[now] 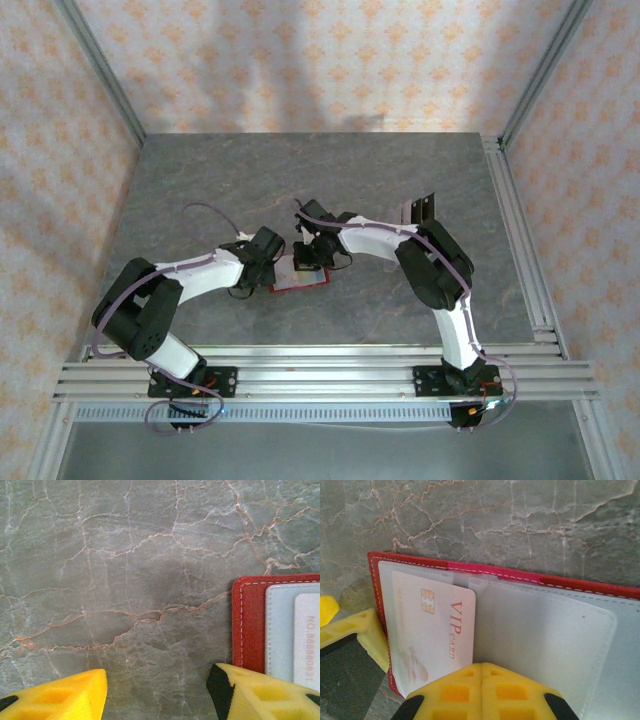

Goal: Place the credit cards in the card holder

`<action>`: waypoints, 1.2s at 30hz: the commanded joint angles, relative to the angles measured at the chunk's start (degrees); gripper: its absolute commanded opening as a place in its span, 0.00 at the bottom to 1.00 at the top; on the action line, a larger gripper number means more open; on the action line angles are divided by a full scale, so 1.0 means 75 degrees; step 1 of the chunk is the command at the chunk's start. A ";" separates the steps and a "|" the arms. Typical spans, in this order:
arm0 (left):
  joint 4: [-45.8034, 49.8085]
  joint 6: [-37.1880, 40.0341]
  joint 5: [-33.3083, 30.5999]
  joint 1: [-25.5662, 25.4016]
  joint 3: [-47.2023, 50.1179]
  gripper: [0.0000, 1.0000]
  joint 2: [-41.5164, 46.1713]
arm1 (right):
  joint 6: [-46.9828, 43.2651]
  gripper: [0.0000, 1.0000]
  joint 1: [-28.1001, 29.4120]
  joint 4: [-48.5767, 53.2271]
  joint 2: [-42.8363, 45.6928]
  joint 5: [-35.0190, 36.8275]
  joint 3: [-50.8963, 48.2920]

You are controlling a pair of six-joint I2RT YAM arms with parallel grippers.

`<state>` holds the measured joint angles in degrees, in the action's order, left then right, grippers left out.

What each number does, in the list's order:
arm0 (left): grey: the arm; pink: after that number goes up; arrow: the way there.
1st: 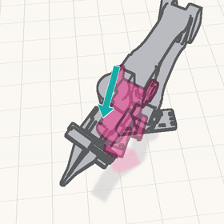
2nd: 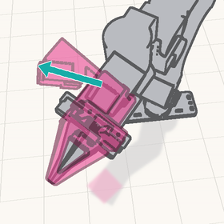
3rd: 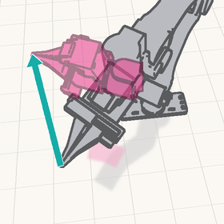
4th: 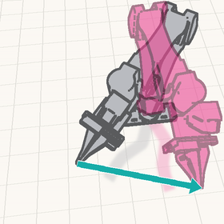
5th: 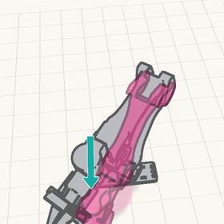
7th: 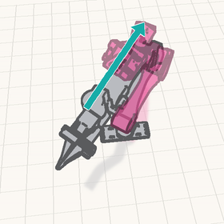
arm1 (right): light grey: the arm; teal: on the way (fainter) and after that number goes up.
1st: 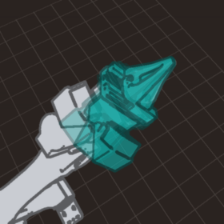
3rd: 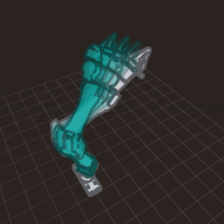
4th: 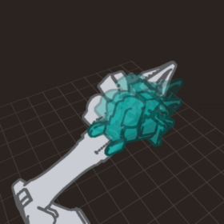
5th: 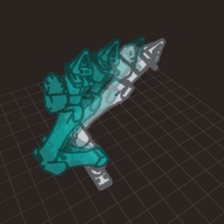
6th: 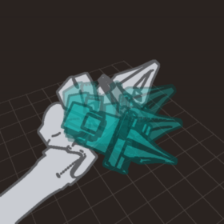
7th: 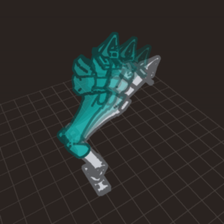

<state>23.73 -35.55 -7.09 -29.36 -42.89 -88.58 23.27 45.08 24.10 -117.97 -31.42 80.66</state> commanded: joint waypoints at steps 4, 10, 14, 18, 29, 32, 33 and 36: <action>-0.0184 0.0000 -0.0001 -0.0138 0.0136 0.60 -0.0181 | 0.0011 0.04 -0.0245 -0.0047 0.0598 0.0346 -0.0693; -0.0177 0.0017 -0.0027 -0.0134 0.0208 0.60 -0.0132 | -0.0060 0.04 -0.0668 -0.0124 0.0872 0.0428 -0.1276; -0.0216 0.0006 -0.0022 -0.0137 0.0225 0.60 -0.0155 | -0.0033 0.04 -0.0761 -0.0128 0.1101 0.0360 -0.1283; -0.0212 0.0017 -0.0021 -0.0130 0.0202 0.60 -0.0143 | -0.0015 0.04 -0.0751 -0.0074 0.1380 0.0213 -0.1135; -0.0149 0.0088 -0.0025 -0.0128 -0.0027 0.60 -0.0154 | -0.0060 0.04 -0.0160 0.0313 0.1404 0.0158 -0.0327; -0.0142 0.0091 0.0015 -0.0140 -0.0109 0.59 -0.0212 | -0.0010 0.04 -0.0102 0.0287 0.1081 0.0225 -0.0216; -0.0145 0.0099 0.0009 -0.0140 -0.0122 0.59 -0.0225 | 0.0009 0.04 -0.0110 0.0256 0.1018 0.0267 -0.0223; -0.0117 0.0143 0.0015 -0.0139 -0.0233 0.59 -0.0292 | 0.0013 0.03 -0.0104 0.0233 0.0841 0.0389 -0.0272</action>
<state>23.62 -35.51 -7.55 -29.63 -43.05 -88.73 23.29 44.71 24.49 -109.49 -30.76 78.24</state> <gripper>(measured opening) 0.595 0.040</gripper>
